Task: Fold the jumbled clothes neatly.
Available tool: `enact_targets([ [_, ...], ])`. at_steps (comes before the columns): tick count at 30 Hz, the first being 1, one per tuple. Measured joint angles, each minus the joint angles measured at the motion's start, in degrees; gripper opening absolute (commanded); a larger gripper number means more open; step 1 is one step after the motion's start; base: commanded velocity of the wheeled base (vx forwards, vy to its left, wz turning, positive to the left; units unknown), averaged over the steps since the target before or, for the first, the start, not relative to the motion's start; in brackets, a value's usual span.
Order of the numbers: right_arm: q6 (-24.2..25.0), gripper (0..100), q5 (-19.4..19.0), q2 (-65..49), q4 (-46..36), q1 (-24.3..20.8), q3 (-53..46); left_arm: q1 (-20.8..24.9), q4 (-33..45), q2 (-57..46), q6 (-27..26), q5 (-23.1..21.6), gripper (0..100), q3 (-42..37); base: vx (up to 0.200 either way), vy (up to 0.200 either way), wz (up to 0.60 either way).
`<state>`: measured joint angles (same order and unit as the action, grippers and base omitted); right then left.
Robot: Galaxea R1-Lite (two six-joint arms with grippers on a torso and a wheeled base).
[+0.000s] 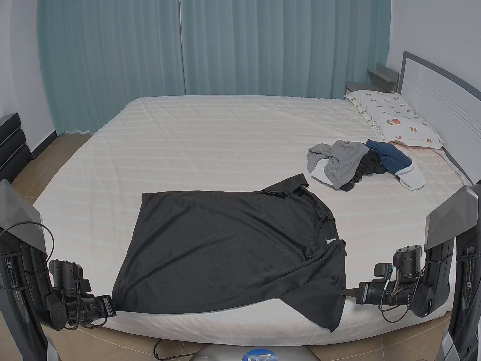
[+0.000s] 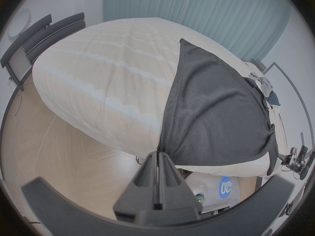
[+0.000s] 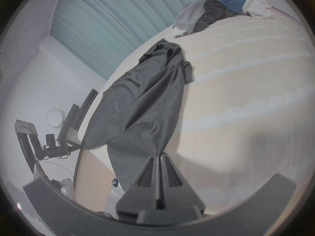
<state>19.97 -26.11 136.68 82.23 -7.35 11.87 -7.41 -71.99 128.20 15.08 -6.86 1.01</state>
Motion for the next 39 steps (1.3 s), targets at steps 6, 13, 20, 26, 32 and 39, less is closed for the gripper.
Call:
enact_targets([
  [6,-0.5,0,-0.5,-2.1,1.0,2.6,-4.2,0.0,-0.7,-0.3,0.0,0.0,0,0.0,0.000,0.000,0.00],
  [13,-0.8,0,-0.6,-3.2,4.9,3.4,-9.3,-0.2,-2.5,-0.4,-0.1,0.7,0,0.0,0.000,0.000,0.00],
  [20,-0.8,0,-0.6,-4.5,3.0,4.2,-10.8,-0.7,-2.2,-1.5,-0.7,1.5,0,0.0,0.000,0.000,0.00],
  [26,-1.8,0,-0.5,-7.8,-3.4,4.4,-10.9,-0.9,-0.9,-3.2,-1.3,2.4,0,0.0,0.000,0.000,0.00],
  [32,-4.7,0,-0.5,-10.7,-12.2,4.4,-10.9,-1.4,2.9,-5.8,-3.0,2.5,0,0.0,0.000,0.000,0.00],
  [39,-6.9,0,0.0,-15.0,-20.4,3.8,-10.9,-3.2,6.4,-8.8,-7.0,3.6,0,0.0,0.000,0.000,0.00],
])
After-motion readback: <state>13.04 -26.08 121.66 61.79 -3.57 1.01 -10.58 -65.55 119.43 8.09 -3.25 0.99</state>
